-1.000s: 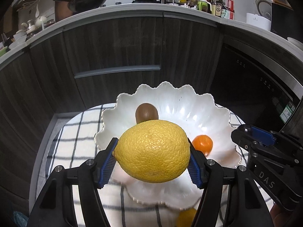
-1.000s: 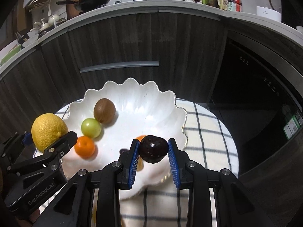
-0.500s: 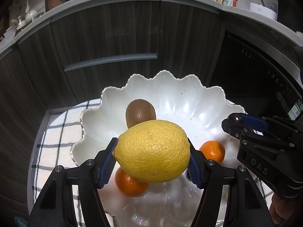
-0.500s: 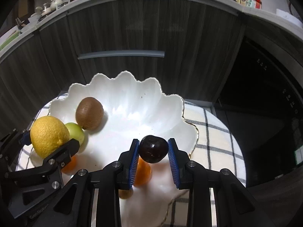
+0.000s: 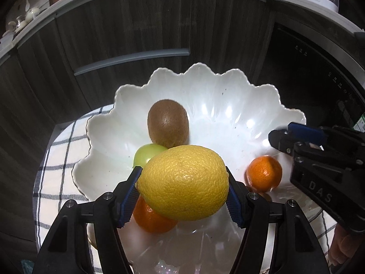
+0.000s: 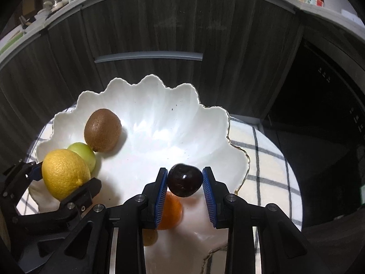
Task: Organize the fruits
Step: 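Open the left tool releasing the lemon while the right tool releases the plum, then withdraw both open tools from the bowl toward the mango and small brown fruit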
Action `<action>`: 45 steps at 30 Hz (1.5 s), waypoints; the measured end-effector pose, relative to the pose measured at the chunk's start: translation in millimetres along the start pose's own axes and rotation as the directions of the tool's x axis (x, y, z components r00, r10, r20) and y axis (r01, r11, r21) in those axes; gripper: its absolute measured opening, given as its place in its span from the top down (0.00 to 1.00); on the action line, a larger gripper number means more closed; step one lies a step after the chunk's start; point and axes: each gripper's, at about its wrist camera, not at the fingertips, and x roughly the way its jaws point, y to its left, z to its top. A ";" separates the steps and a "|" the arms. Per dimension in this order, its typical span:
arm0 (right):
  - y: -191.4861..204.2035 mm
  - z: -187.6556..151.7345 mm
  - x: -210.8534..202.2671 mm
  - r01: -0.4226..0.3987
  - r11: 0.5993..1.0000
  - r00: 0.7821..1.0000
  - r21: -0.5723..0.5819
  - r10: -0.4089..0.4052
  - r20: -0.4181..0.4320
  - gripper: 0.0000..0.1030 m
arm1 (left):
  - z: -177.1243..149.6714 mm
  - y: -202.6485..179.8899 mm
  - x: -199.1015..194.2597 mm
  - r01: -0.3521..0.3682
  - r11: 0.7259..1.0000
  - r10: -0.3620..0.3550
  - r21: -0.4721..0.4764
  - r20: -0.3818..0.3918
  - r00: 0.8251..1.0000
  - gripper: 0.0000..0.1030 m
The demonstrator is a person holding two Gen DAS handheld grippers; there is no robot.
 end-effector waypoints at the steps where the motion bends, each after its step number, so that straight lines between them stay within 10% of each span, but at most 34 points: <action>1: -0.3 -0.1 -1.2 0.006 1.000 1.000 0.001 -0.006 0.003 0.54 | 0.2 1.4 1.0 0.000 1.000 0.000 -0.004 -0.005 1.000 0.36; 6: -3.2 -0.1 -11.0 0.034 0.999 0.999 0.012 -0.034 0.036 0.36 | 1.6 0.5 -8.4 -0.004 1.000 0.004 -0.001 0.031 0.999 0.17; 45: 2.1 -78.4 -136.2 0.014 0.989 0.992 0.150 -0.033 0.124 0.34 | -68.8 -1.9 -151.6 -0.056 0.998 0.053 0.010 0.195 0.979 0.07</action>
